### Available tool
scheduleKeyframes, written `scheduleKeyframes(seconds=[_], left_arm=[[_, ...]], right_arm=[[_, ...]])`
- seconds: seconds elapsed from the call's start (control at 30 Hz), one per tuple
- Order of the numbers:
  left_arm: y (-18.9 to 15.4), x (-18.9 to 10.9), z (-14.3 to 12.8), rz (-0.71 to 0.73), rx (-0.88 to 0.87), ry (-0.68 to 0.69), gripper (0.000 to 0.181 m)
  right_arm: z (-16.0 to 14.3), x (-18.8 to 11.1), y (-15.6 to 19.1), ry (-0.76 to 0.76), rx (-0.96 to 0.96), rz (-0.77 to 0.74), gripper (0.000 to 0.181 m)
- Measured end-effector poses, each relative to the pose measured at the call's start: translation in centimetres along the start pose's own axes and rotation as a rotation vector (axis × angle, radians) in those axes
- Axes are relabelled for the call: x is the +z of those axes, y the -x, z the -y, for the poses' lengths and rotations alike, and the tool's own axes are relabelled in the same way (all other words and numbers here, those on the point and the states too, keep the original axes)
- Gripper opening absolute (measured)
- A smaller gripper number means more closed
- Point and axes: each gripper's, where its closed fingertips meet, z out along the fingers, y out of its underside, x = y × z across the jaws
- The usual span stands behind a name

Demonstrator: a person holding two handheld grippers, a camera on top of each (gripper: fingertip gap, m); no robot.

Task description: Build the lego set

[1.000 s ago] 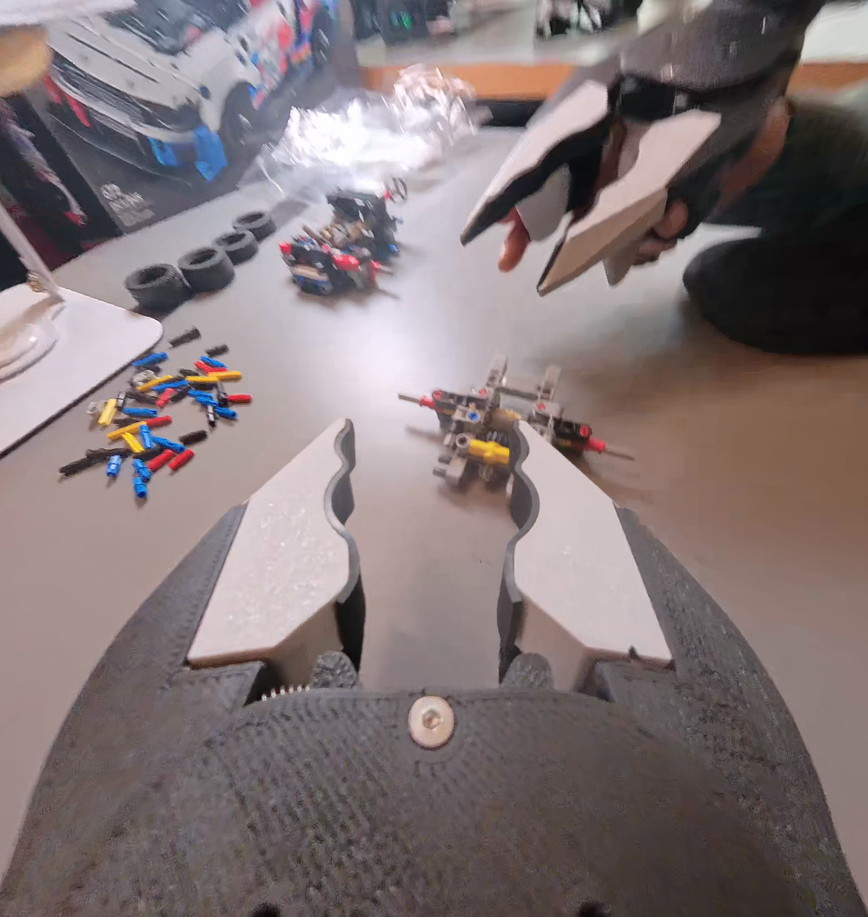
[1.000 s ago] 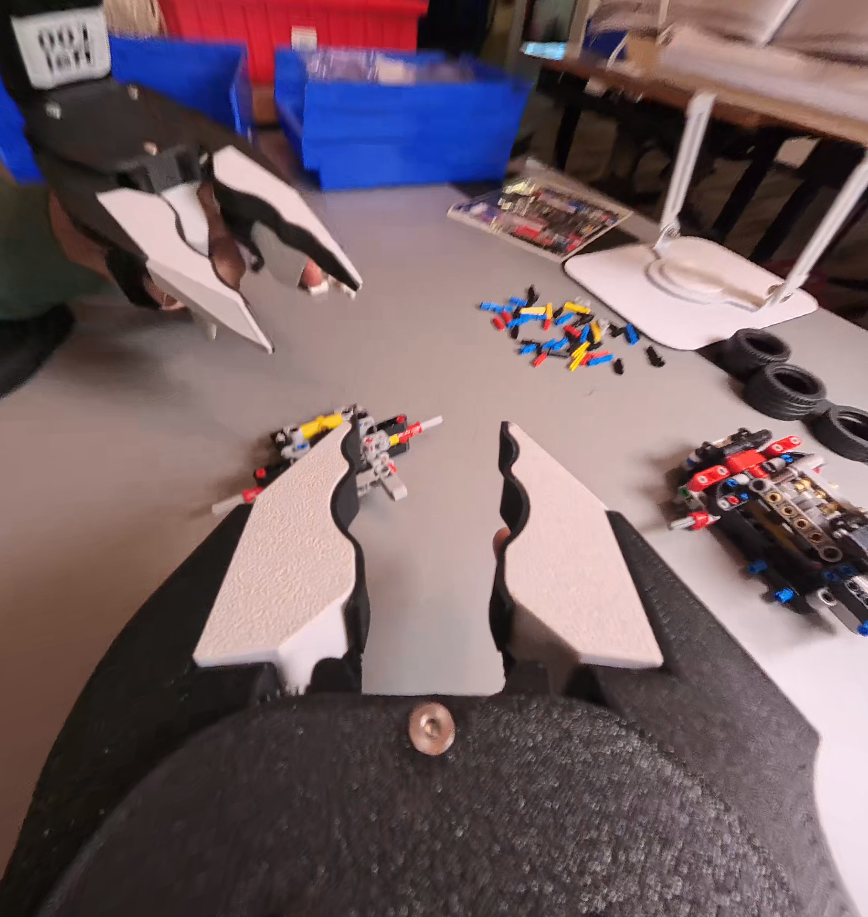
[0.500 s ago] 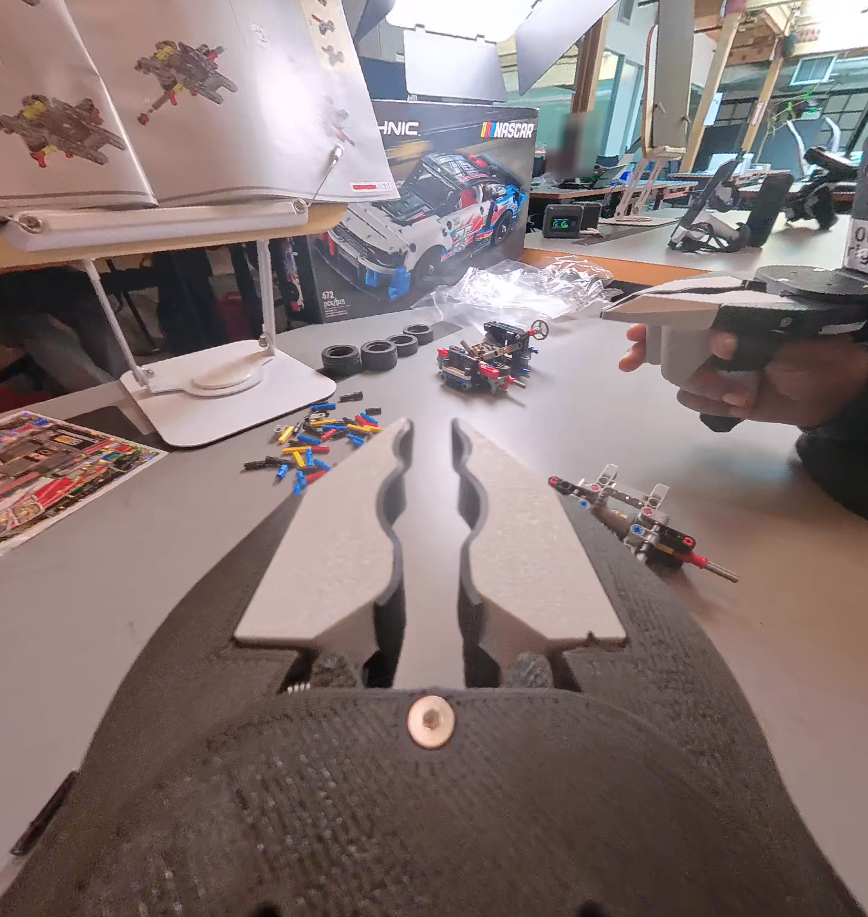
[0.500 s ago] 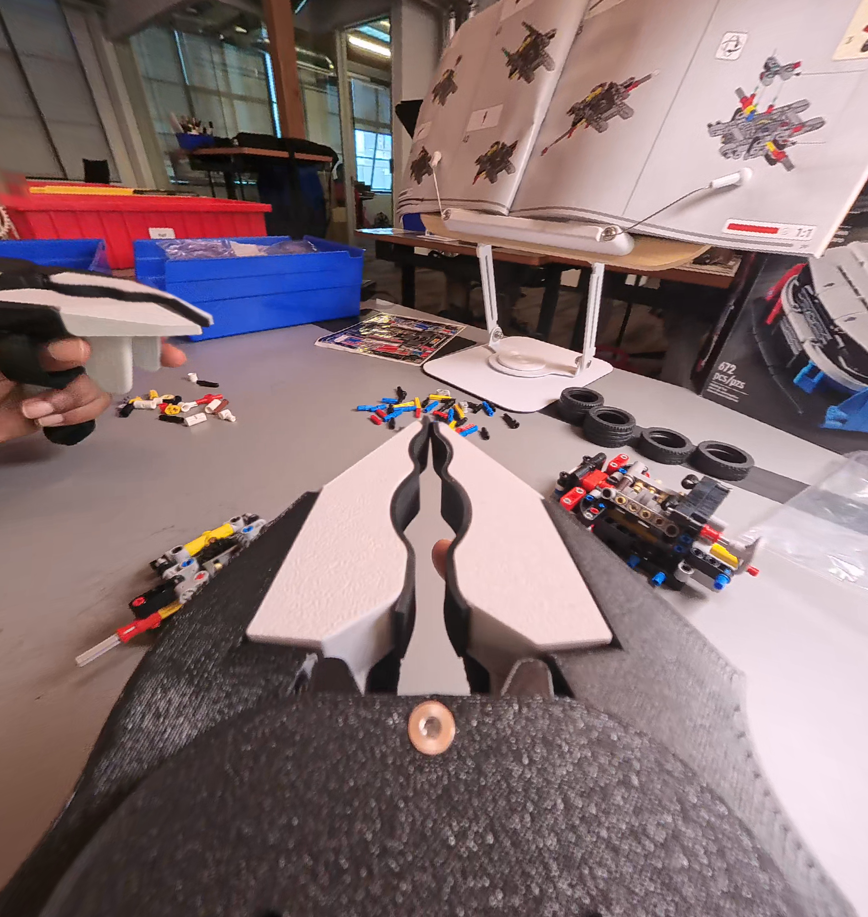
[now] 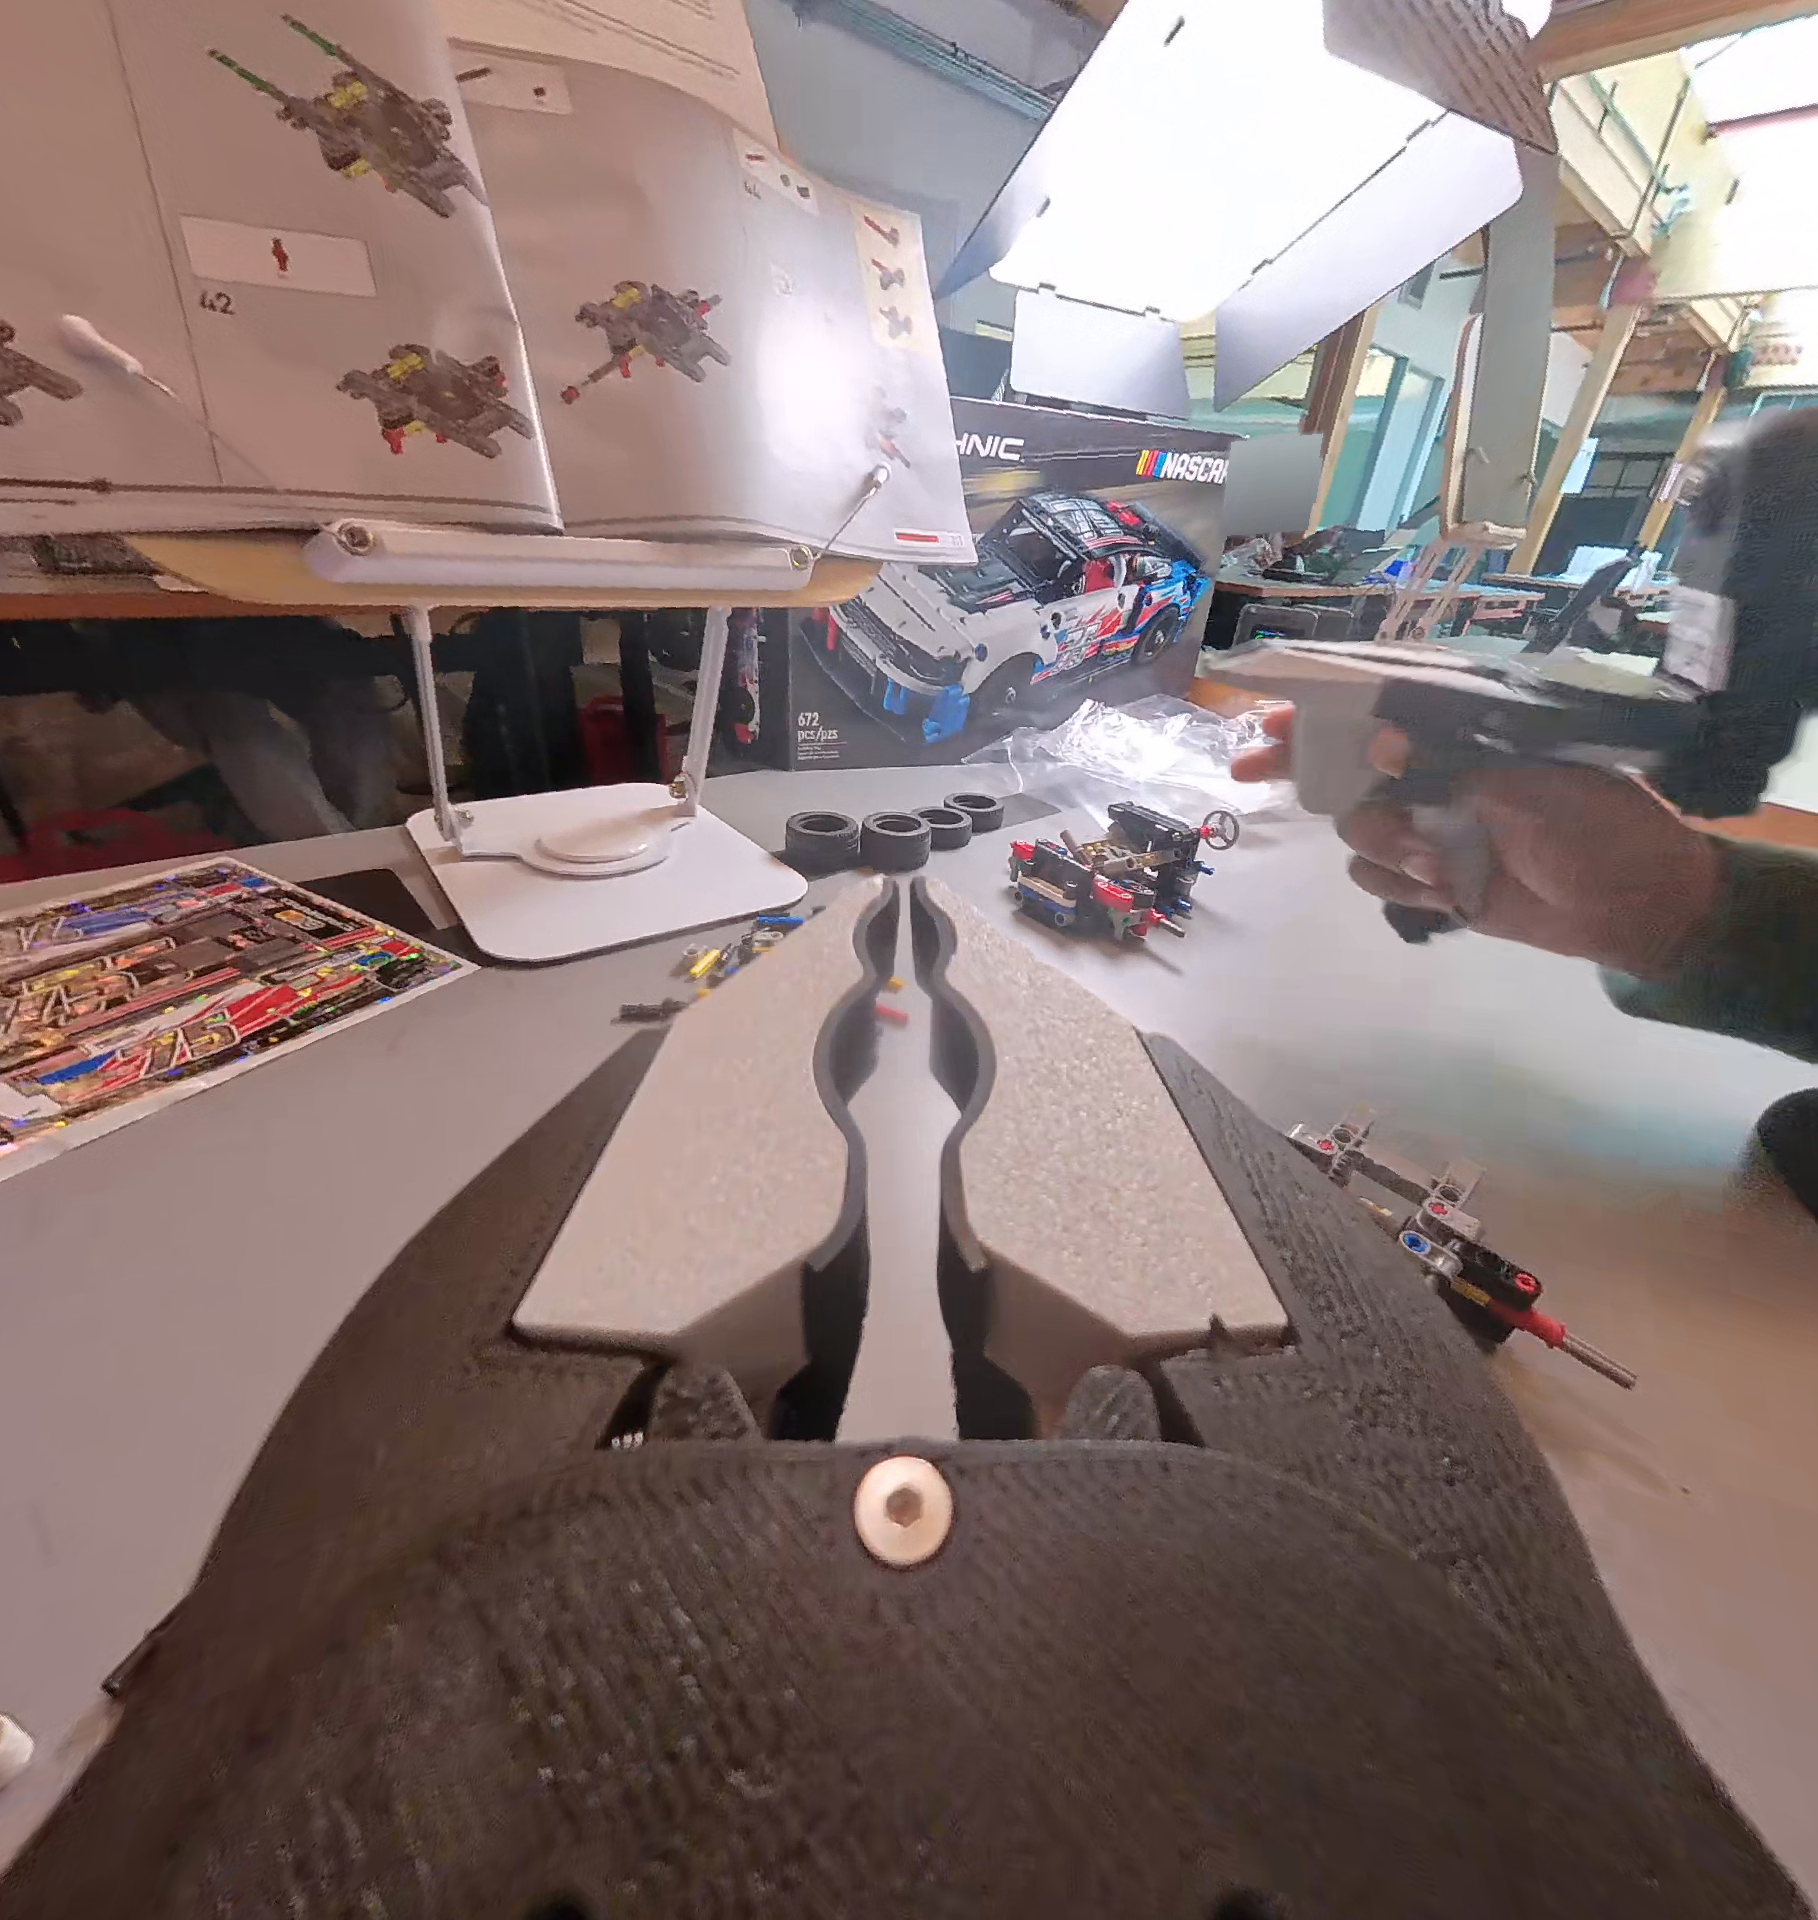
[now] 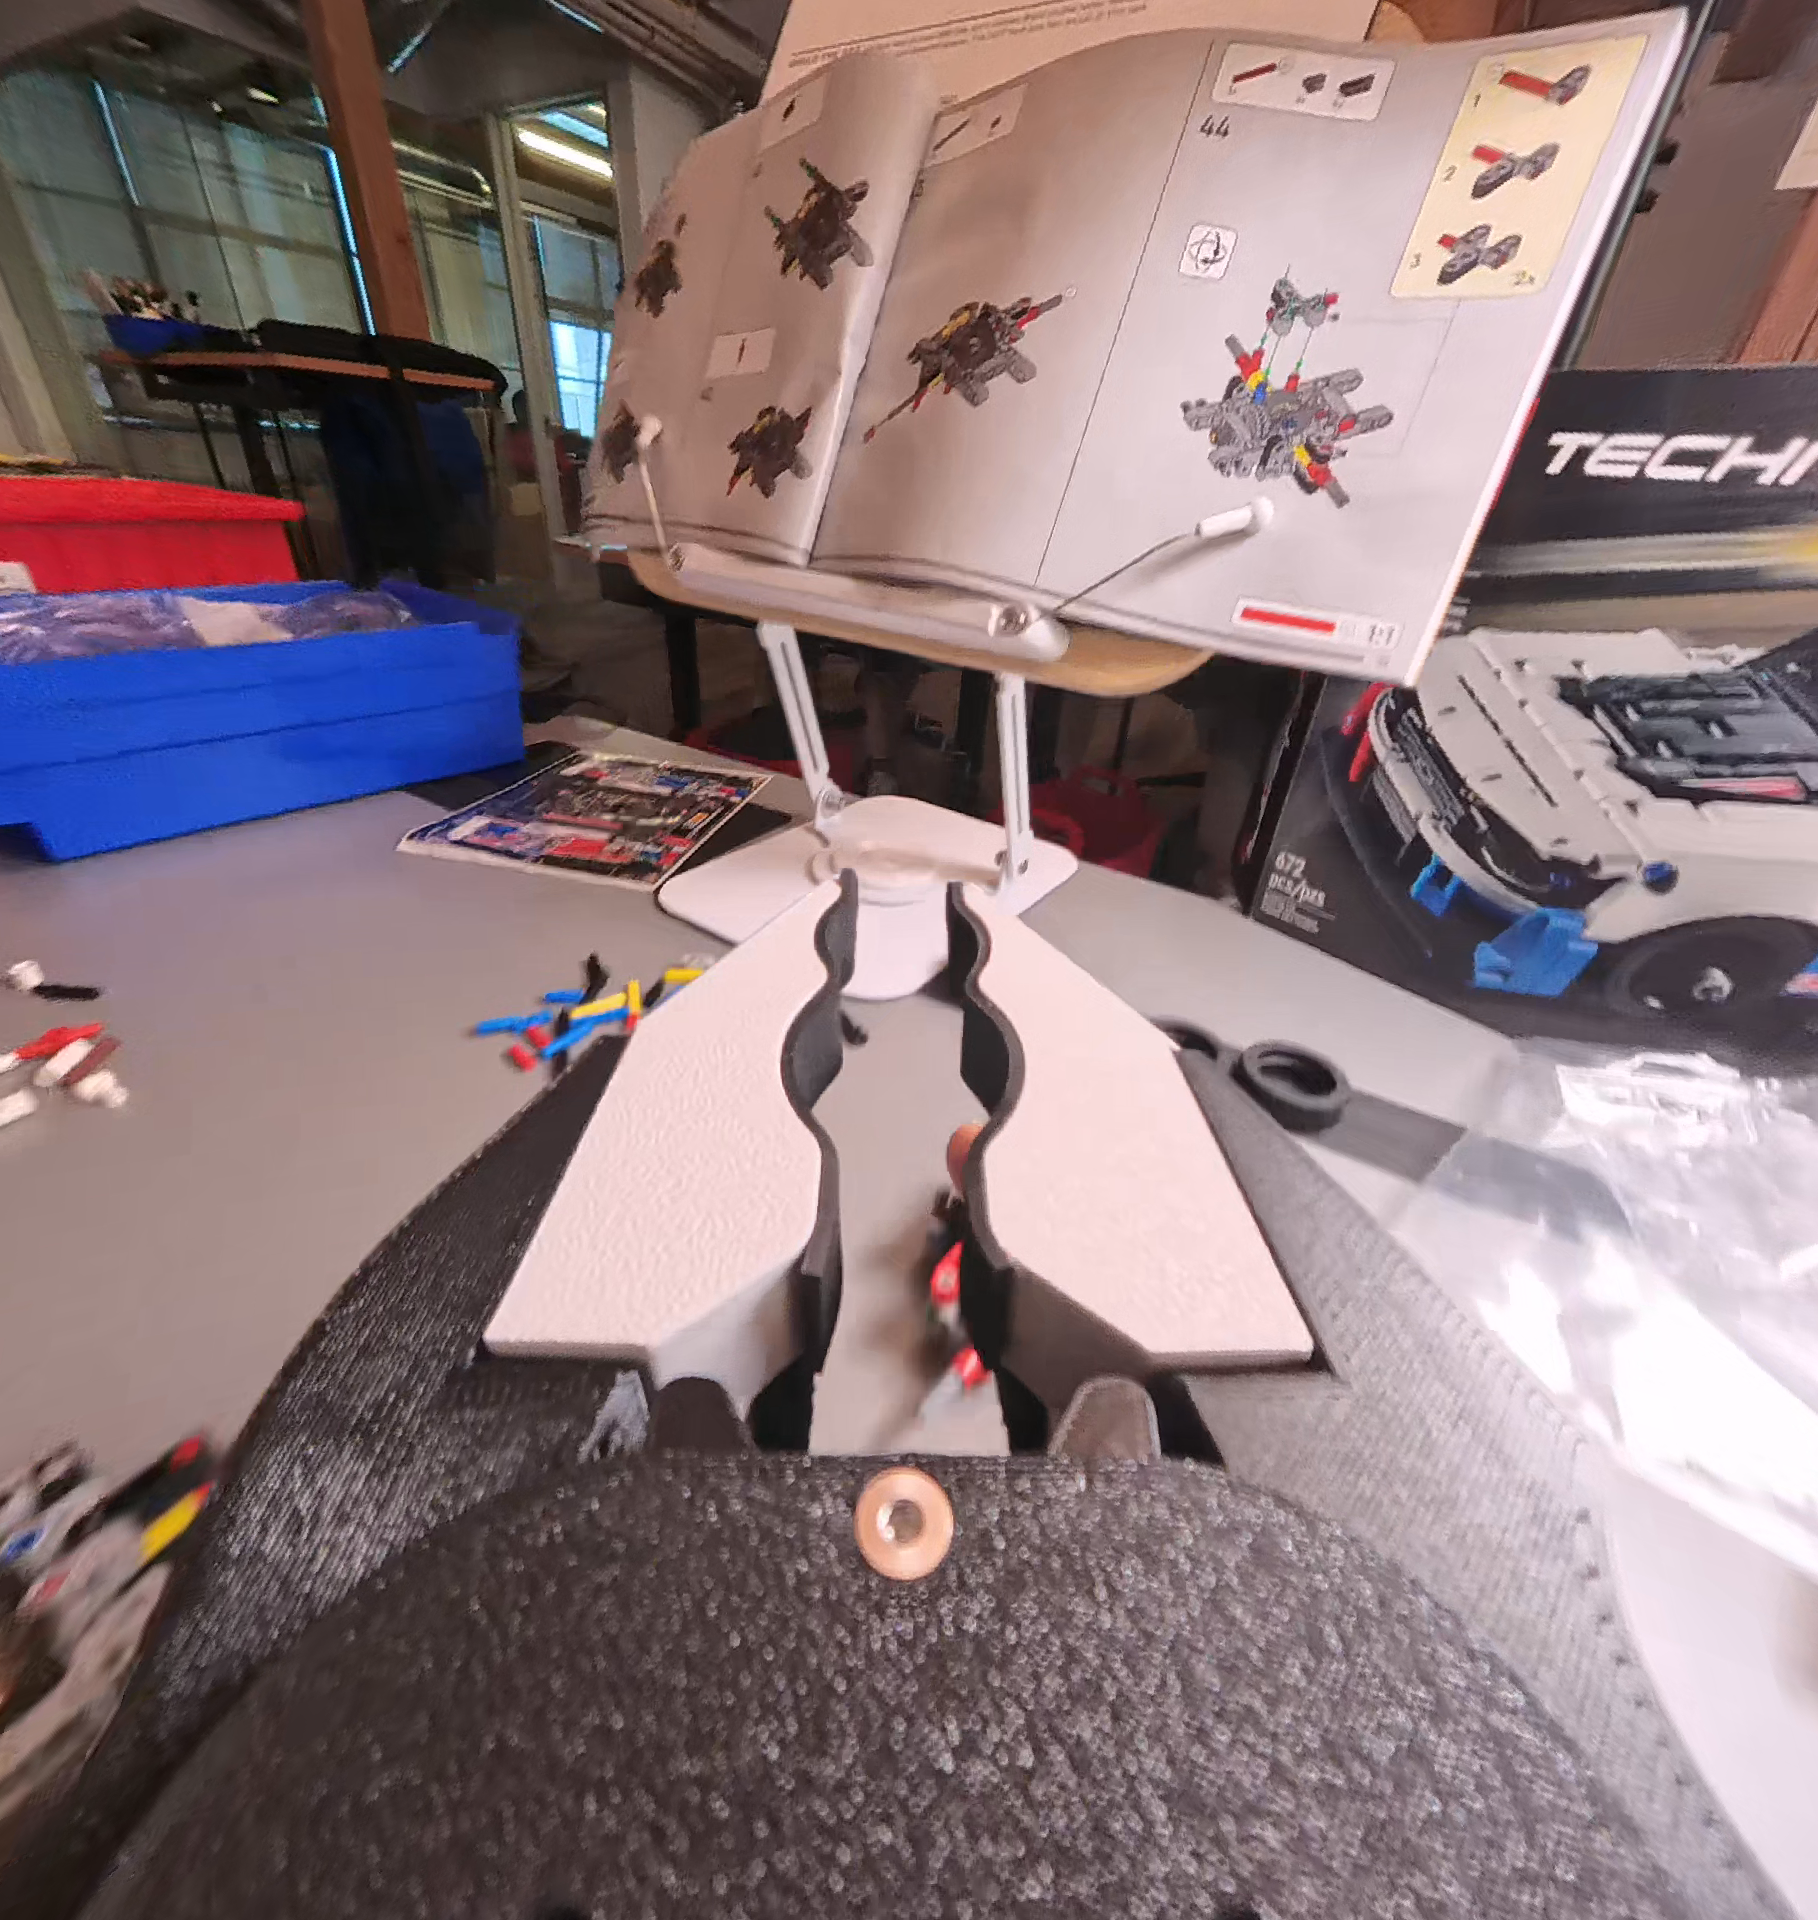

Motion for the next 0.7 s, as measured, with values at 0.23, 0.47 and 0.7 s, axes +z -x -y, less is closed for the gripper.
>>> scheduleKeyframes(seconds=[0.23,0.47,0.7], left_arm=[[0.0,-0.3,-0.3,0.007,0.018,0.012,0.001],[0.1,-0.2,-0.5,-0.003,0.014,0.021,0.001],[-0.4,0.3,-0.9,-0.044,-0.017,0.033,0.003]], right_arm=[[2.8,13.7,-6.6,0.126,0.077,-0.092,0.040],[2.8,18.3,-8.8,0.127,0.263,-0.170,0.009],[-0.5,16.7,-8.1,0.088,0.518,-0.111,0.016]])
